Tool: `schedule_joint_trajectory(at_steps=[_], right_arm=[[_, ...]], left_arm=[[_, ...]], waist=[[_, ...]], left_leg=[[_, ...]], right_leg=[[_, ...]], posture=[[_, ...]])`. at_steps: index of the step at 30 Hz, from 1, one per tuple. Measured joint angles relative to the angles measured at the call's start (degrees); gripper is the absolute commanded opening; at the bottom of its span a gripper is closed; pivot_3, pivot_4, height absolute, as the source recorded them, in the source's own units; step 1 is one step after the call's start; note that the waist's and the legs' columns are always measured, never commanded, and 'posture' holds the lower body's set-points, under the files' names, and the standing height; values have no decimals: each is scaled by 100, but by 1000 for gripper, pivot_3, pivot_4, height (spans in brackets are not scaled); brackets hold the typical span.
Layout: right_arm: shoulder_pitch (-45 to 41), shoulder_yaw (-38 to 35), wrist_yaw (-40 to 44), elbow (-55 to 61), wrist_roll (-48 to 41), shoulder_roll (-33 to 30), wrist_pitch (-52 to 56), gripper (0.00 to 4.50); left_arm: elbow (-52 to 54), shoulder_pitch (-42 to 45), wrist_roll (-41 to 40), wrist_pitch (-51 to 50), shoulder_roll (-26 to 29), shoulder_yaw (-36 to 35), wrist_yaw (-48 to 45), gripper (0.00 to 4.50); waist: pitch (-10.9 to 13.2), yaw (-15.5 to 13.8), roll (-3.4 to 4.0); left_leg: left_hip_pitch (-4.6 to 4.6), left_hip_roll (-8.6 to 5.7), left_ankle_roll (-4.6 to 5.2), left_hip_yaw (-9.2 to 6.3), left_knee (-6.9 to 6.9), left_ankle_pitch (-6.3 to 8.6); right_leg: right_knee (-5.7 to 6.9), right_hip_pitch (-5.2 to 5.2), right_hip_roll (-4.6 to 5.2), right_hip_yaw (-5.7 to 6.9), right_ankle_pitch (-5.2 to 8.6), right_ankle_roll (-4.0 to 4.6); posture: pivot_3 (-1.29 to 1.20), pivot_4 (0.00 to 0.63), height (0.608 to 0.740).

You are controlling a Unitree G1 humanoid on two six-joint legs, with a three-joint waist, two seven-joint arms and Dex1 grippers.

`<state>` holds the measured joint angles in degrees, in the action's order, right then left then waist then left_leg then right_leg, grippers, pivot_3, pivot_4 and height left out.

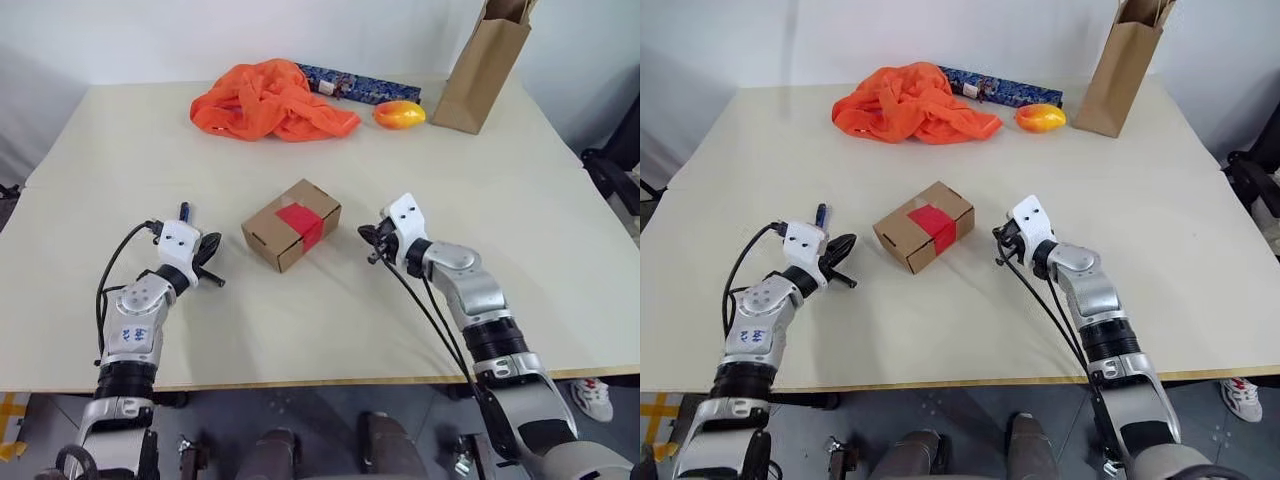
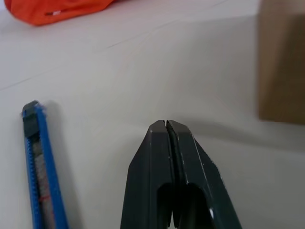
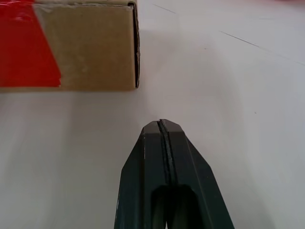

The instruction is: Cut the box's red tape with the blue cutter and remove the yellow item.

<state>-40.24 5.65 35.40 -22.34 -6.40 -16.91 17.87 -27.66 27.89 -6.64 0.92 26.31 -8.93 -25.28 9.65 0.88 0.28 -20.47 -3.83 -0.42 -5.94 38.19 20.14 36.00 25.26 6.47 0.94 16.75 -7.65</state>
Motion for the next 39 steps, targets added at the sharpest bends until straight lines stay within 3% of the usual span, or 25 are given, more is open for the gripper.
schedule_joint_trajectory(at_steps=[5,12,18,26,29,32,36,39], right_arm=[[-185,269,148,-56,56,243,9,0],[173,391,679,943,-100,47,551,0],[235,368,1214,1757,-266,-590,1091,0],[788,672,2327,2538,-219,-1997,1256,0],[780,789,2190,2116,137,-1979,693,0],[641,726,1517,1730,565,-1807,144,0],[938,108,795,1729,565,-1674,83,0],[1372,-404,641,2045,519,-2002,211,0]], left_arm=[[-499,611,-18,297,-162,341,-796,41],[-209,435,-400,97,-160,738,-2350,41],[1276,-262,-761,-893,-90,1243,-3204,41],[2761,-650,-917,-2102,-278,2037,-3450,41],[3023,-651,-927,-2248,-336,2063,-3360,41],[3351,-688,-930,-2309,-365,2061,-3158,41],[3682,-1197,-1032,-2626,239,1699,-3075,41],[3675,-1377,-1129,-2756,637,1270,-3044,41]], waist=[[0,81,0],[0,158,0],[0,91,0],[0,5,-1],[0,64,-1],[-1,68,-3],[2,52,0],[2,-43,0]], left_leg=[[-3,-10,5,2,0,-2],[-15,-6,6,3,-1,-1],[-17,-8,8,3,7,0],[-46,-15,23,4,51,8],[-47,-15,23,14,77,8],[-45,-16,25,22,95,3],[-49,-13,23,22,90,1],[-57,-17,28,19,92,3]], right_leg=[[0,0,8,-2,-7,-14],[2,17,7,-3,-8,-14],[2,16,9,-9,-8,-14],[-7,19,11,-10,-12,-21],[-5,19,10,-20,-13,-20],[-2,15,9,-32,-19,-11],[4,26,7,-38,-22,-6],[-7,26,9,-37,-28,-17]], posture=[[0,150,740],[0,150,740],[0,150,740],[0,150,740],[0,150,740],[0,150,740],[0,150,740],[0,150,740]])
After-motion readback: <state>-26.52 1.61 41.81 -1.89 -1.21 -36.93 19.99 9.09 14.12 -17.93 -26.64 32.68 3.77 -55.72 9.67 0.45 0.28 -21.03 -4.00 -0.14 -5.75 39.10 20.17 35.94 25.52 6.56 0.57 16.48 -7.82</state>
